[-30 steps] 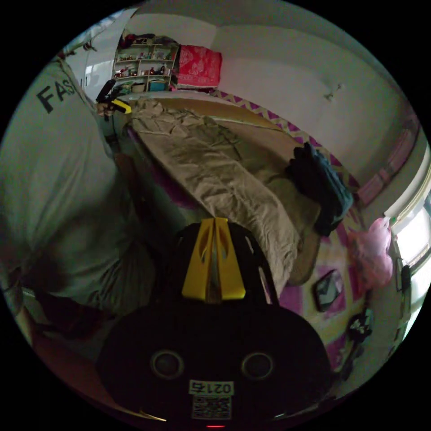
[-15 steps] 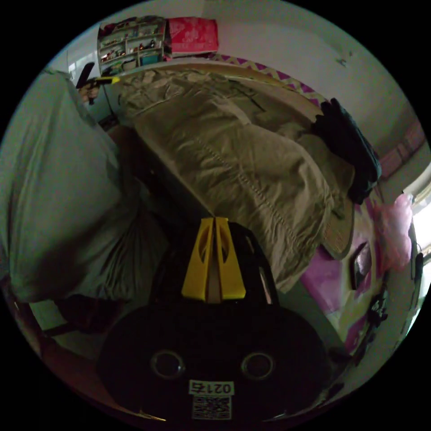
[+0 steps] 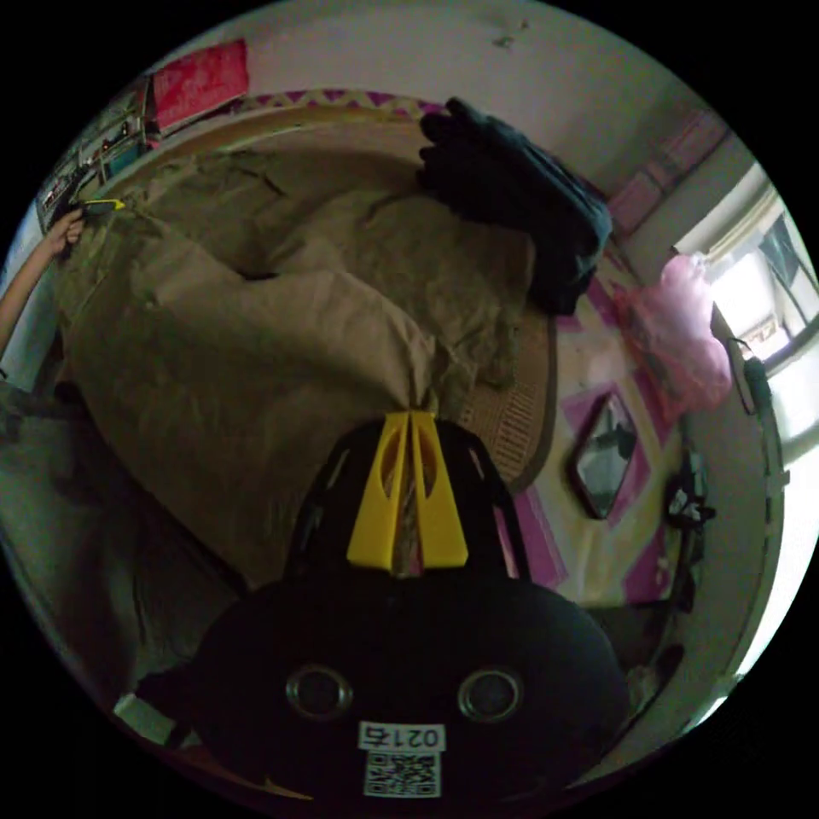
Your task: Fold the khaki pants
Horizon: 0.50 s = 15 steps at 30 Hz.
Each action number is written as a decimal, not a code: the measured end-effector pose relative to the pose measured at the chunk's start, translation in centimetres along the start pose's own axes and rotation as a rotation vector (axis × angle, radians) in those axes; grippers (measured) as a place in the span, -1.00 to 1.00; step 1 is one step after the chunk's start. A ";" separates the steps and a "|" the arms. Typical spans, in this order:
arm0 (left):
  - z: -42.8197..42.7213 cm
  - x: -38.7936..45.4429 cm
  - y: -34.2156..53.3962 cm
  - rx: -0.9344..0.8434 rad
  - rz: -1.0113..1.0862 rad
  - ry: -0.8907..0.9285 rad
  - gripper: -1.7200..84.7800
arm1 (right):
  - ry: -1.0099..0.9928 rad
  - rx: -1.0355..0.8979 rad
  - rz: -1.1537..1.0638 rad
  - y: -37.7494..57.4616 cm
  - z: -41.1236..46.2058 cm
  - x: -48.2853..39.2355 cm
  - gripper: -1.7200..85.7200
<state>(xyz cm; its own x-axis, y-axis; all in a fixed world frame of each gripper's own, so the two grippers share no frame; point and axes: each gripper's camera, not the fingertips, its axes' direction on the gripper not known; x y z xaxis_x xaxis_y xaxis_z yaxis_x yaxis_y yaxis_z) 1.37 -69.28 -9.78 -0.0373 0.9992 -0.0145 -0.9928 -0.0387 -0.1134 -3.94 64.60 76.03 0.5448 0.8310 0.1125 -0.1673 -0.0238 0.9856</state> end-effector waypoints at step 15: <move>-2.9 -8.5 5.6 -0.004 -0.149 0.147 -0.98 | -0.013 0.073 0.235 13.5 -2.3 4.2 -0.97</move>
<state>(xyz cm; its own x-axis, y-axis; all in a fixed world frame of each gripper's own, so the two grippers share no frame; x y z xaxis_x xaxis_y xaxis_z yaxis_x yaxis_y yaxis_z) -3.51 -78.02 -13.15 0.1271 0.9817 -0.1419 -0.9856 0.1089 -0.1292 -5.81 69.02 89.52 0.5089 0.7905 0.3409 -0.2314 -0.2558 0.9386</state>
